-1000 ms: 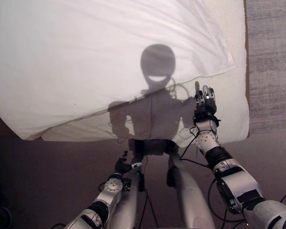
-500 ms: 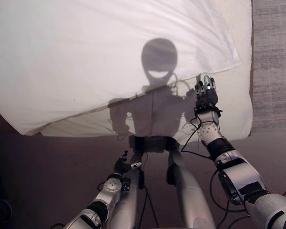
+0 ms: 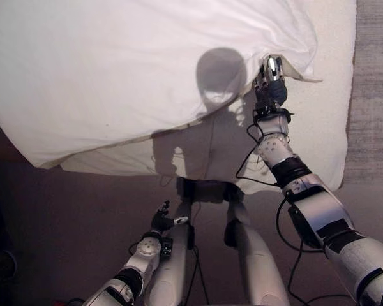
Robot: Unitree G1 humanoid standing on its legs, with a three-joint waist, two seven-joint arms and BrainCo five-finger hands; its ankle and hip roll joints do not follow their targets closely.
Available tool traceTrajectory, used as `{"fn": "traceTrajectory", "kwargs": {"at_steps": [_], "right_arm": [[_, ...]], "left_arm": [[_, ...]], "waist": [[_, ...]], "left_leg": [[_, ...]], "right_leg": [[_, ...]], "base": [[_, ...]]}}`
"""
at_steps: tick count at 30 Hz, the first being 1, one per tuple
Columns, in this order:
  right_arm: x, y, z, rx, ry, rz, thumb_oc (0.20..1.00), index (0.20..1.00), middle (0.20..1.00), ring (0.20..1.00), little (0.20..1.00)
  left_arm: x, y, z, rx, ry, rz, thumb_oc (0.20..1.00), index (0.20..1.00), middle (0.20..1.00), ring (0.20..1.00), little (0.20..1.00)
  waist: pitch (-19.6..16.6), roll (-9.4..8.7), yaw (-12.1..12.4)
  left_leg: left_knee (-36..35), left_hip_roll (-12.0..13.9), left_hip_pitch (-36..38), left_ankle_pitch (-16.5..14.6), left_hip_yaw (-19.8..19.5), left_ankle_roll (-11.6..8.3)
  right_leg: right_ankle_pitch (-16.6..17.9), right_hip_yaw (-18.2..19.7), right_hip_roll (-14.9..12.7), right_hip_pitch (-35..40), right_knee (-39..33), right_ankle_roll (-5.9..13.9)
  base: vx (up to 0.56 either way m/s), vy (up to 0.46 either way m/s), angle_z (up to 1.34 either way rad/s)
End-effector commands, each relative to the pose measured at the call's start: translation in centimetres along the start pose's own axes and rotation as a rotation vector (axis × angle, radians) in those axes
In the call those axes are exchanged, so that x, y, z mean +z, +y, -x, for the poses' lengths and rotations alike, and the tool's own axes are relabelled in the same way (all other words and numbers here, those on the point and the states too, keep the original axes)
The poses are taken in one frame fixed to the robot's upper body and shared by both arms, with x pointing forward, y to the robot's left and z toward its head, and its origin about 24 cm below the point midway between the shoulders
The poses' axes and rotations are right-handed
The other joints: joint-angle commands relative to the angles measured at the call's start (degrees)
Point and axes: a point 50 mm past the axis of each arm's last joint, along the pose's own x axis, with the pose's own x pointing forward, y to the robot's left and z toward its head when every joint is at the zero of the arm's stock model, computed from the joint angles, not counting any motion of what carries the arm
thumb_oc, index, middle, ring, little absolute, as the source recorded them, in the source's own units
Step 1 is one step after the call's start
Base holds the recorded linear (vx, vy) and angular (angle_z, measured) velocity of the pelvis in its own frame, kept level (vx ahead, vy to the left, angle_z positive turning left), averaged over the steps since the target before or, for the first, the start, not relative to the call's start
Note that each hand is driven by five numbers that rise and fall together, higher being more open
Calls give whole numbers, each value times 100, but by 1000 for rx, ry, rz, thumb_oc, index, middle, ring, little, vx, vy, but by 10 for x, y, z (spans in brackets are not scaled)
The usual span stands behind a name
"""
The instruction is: Make the bed
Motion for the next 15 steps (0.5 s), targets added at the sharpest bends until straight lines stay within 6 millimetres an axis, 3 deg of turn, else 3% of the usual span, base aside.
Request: {"fn": "traceTrajectory", "kwargs": {"at_steps": [1, 3, 6, 7, 10, 15], "right_arm": [[23, 41, -16, 115, -73, -15, 1000, 1000, 1000, 1000, 1000], [27, 37, -22, 61, -78, -3, 1000, 1000, 1000, 1000, 1000], [43, -12, -33, -266, -33, 273, 1000, 1000, 1000, 1000, 1000], [45, -18, -33, -337, -14, 287, 1000, 1000, 1000, 1000, 1000], [40, -14, -35, -394, 24, 366, 1000, 1000, 1000, 1000, 1000], [32, -27, -28, -512, 24, 447, 1000, 1000, 1000, 1000, 1000]], "left_arm": [[-1, 3, 2, -13, -2, -5, 1000, 1000, 1000, 1000, 1000], [-2, 4, 2, -10, 3, -8, 1000, 1000, 1000, 1000, 1000], [-5, 9, 1, 6, 28, -30, 1000, 1000, 1000, 1000, 1000], [-6, 9, 0, 12, 37, -42, 1000, 1000, 1000, 1000, 1000], [3, 4, -4, 21, 22, -48, 1000, 1000, 1000, 1000, 1000], [13, -3, -6, 37, -12, -42, 1000, 1000, 1000, 1000, 1000]], "waist": [[-19, -213, 205], [-19, -217, 246], [-19, -234, 319], [-19, -244, 330], [-19, -280, 316], [-19, -335, 286]], "left_leg": [[33, -128, -148, 44, -185, -66], [44, -124, -179, 43, -217, -68], [65, -128, -209, 37, -248, -81], [63, -116, -184, 6, -252, -83], [91, -115, -263, 40, -265, -82], [149, -127, -301, 20, -306, -64]], "right_leg": [[-152, 198, -409, 157, 479, 629], [-159, 178, -406, 143, 485, 624], [-162, 132, -410, 136, 499, 625], [-193, 118, -405, 161, 505, 628], [-170, 84, -409, 126, 516, 624], [-202, 43, -412, 163, 525, 619]], "base": [[10, -9, 13], [20, -14, 10], [20, -12, 8], [17, -5, 15], [13, -10, 15], [-2, 6, 5]]}}
